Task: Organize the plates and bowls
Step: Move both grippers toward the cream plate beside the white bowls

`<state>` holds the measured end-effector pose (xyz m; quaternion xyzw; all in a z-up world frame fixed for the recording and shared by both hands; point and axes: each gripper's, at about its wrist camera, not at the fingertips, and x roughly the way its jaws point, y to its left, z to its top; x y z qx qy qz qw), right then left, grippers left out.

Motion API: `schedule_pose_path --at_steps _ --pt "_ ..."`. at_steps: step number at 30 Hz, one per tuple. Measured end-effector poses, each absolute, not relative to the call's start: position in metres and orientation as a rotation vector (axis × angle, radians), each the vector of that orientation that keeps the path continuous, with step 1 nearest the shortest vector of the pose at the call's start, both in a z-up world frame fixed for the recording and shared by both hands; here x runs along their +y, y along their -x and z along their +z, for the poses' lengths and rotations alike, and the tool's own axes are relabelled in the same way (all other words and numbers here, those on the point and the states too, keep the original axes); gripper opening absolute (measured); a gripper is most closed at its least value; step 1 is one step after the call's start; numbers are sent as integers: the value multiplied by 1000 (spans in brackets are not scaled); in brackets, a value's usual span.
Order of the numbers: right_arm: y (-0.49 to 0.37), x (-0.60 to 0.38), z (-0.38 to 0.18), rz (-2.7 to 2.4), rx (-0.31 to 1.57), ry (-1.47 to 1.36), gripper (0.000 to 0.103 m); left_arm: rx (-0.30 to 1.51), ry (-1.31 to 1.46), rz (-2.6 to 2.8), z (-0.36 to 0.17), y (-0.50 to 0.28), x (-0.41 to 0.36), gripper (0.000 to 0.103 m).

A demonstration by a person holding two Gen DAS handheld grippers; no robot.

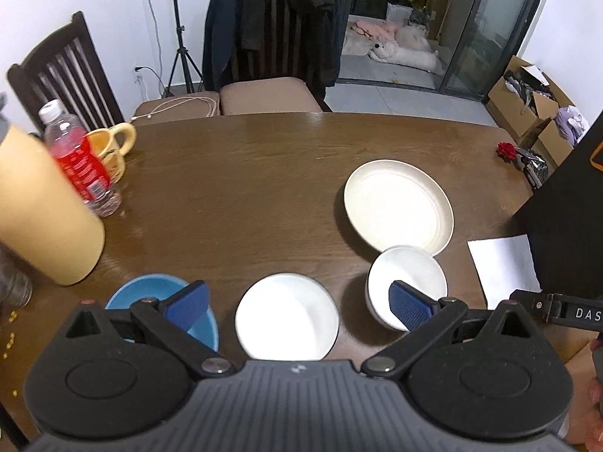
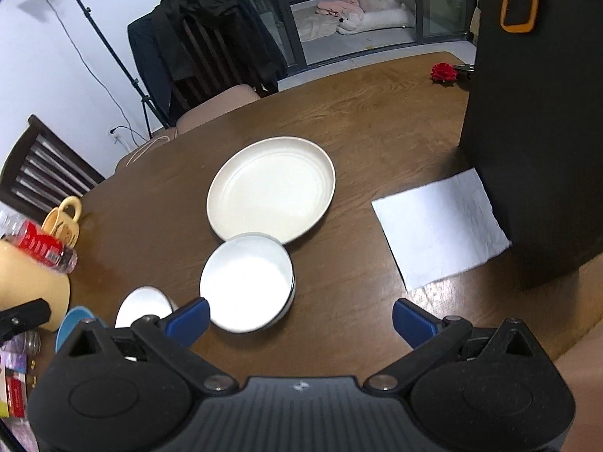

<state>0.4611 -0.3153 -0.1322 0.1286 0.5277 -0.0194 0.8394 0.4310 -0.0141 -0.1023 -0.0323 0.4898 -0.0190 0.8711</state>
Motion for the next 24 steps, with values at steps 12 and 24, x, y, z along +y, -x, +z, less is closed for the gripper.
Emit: schedule_pose_path --at_steps 12,24 --pt "-535 -337 -163 -53 1166 -283 103 1066 77 -37 -133 -507 -42 103" --pt "-585 -344 -198 -45 1217 -299 103 1105 86 -38 -167 -567 -67 103"
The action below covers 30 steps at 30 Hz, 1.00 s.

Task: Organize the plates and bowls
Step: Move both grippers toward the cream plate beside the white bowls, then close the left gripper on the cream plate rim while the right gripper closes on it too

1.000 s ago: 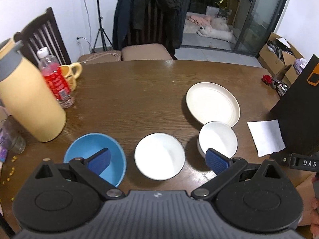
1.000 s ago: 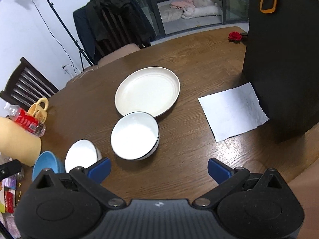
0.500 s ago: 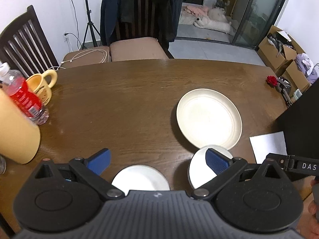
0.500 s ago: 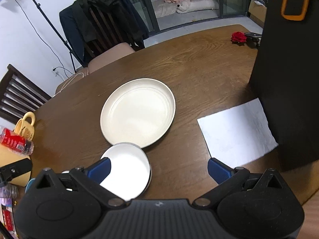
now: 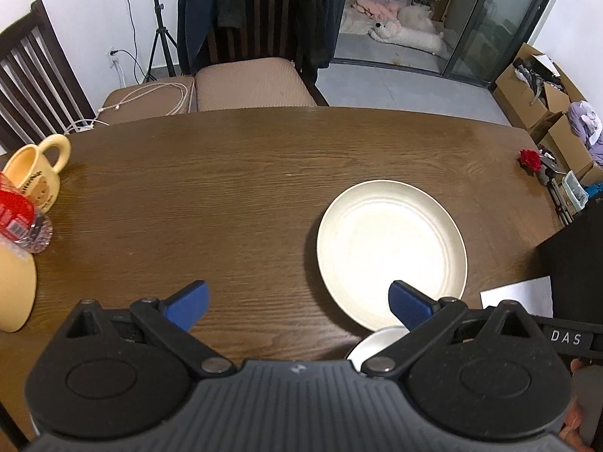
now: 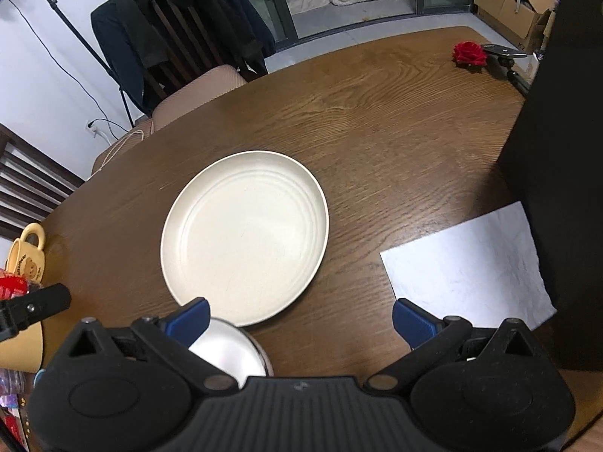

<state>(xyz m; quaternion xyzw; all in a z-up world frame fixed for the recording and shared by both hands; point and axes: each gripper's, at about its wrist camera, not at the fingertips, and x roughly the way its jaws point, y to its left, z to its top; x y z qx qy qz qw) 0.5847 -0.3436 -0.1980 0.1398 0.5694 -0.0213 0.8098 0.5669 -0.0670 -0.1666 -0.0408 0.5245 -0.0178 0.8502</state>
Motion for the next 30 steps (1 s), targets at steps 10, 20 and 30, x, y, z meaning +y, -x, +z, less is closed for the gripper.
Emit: schedule_pose_path --at_steps 10,20,30 --pt "-621 -348 -230 -46 1252 -297 103 1141 81 -23 -202 -608 -81 103" --pt "-646 -354 -259 -49 1283 -311 102 1170 82 0 -232 -634 -85 103" --pt "-656 -357 -280 -32 1298 -309 86 1205 105 6 -261 -647 -89 100"
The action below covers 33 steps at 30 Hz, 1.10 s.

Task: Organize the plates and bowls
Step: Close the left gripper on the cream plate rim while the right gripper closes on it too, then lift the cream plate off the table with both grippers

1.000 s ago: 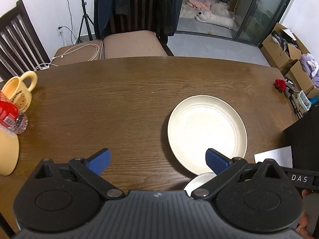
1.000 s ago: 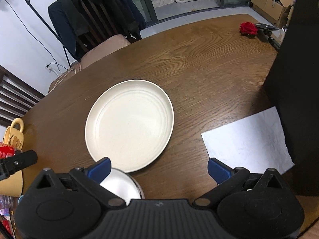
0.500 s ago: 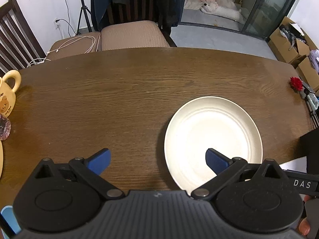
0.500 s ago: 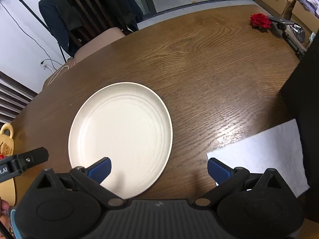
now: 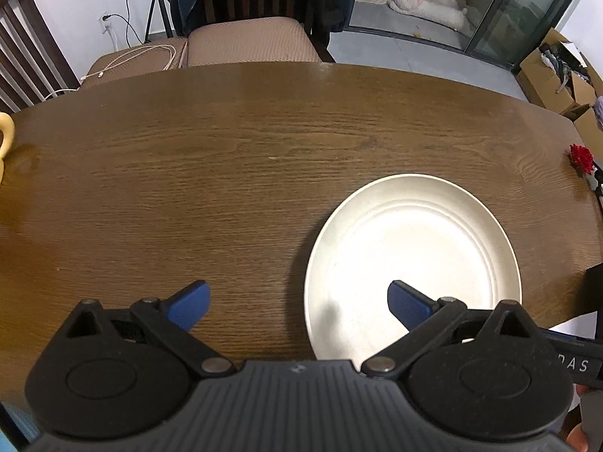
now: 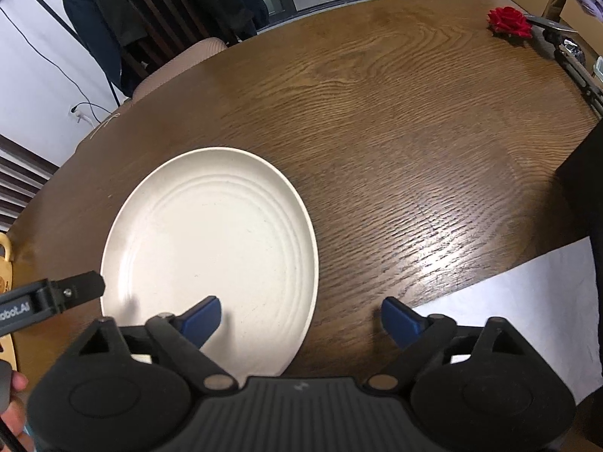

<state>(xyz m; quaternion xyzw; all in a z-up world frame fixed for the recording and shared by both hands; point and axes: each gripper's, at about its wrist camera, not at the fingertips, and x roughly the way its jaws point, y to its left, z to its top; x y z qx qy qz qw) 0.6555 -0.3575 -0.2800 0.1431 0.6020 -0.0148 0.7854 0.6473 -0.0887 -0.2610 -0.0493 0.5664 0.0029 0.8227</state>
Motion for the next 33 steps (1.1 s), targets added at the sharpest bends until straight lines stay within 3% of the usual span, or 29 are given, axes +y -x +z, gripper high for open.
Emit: schedule_pose_path --at_steps 8,10,13,19,22,25,33 --pt "-657 -364 -285 -7 1265 -344 59 1224 122 -18 -277 -655 -92 76" --pt "-658 -366 -287 0 1260 -356 48 1233 123 -21 -281 -658 -93 71" --pt "-660 -369 -290 8 1253 -378 36 1246 134 -23 -287 -662 -90 55" --pt "-662 -374 -295 12 1227 -420 23 1250 168 -67 -294 -664 -85 36" --pt "-661 -377 -298 2 1216 -443 16 1255 191 -88 -295 -665 -82 20" --pt "-657 -383 -300 -21 1198 -473 8 1251 198 -89 -295 -664 -80 17" --pt "-651 -378 -302 -34 1156 -442 8 1243 199 -94 -292 -664 -77 14"
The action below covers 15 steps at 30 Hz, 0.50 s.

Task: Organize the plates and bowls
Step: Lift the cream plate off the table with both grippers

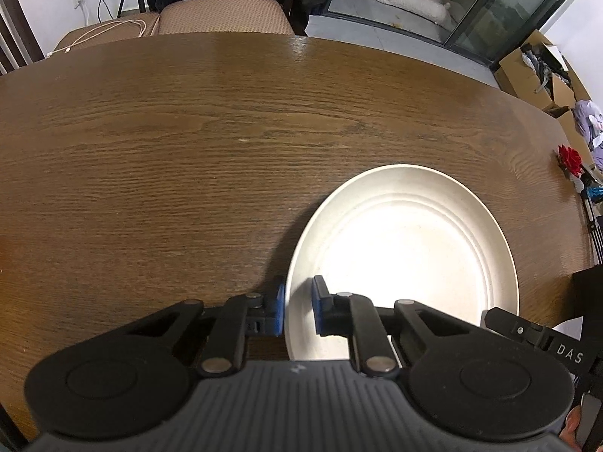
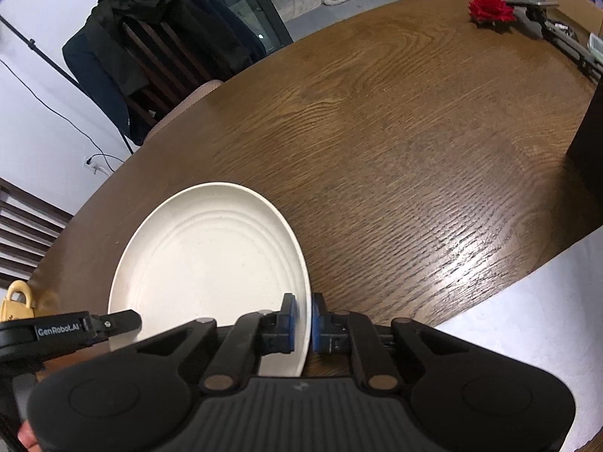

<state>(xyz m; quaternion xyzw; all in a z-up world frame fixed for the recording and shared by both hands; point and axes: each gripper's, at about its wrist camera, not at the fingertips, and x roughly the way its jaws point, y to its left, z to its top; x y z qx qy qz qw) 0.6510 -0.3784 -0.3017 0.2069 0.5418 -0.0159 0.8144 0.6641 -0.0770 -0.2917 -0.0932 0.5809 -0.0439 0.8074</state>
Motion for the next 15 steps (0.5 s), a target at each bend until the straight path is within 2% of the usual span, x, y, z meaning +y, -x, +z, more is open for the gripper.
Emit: schedule_pose_path --at_steps 15 --pt "-654 -370 -296 -22 1110 -405 8 1187 189 -89 -278 -658 -79 13"
